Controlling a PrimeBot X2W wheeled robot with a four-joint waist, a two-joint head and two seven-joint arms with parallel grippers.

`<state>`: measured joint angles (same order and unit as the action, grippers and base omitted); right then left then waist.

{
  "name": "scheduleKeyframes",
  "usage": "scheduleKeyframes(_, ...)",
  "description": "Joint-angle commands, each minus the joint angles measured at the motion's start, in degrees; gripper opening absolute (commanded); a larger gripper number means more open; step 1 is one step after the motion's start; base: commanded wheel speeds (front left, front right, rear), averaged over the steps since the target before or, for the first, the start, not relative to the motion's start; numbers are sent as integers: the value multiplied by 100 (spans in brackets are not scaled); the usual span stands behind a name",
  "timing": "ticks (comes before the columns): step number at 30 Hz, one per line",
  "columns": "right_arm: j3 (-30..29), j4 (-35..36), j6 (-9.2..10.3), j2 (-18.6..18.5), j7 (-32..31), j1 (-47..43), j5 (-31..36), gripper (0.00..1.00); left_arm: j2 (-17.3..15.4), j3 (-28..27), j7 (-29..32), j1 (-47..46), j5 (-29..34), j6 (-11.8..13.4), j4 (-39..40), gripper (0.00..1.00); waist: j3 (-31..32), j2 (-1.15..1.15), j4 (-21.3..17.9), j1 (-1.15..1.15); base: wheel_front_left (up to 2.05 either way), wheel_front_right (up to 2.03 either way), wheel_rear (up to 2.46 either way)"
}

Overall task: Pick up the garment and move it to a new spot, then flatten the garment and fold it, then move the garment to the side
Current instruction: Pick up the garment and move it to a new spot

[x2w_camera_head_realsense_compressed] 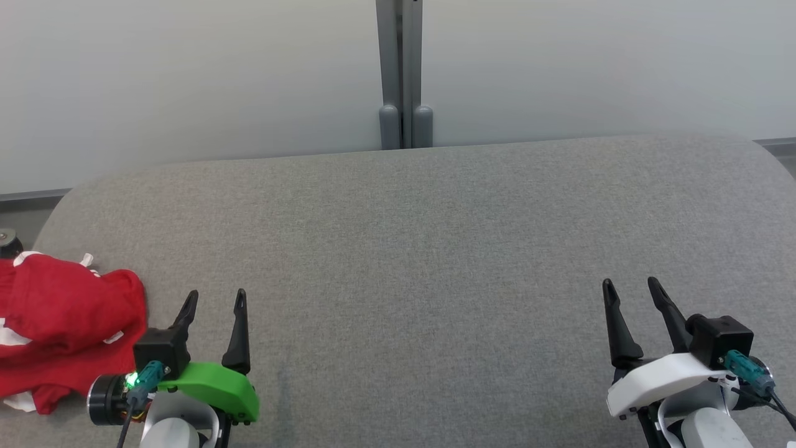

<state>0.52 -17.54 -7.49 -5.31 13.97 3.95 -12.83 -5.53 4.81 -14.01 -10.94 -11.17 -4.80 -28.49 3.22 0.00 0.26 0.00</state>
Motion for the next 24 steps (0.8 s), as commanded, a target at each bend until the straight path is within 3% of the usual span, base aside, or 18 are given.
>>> scheduleKeyframes(1,-16,-6,0,-5,58,-33,134,100,4,-19,-45,-99,96,-9,-34,100,0,0,10,0,0,0,0)
scheduleKeyframes(10,-75,53,0,-1,129,-49,416,100,17,-44,-124,-222,399,38,-62,100,-56,0,327,0,0,0,0)
scheduleKeyframes(24,228,268,0,43,126,156,289,100,1,-332,-115,-287,332,159,156,100,-298,0,1802,0,0,0,0)
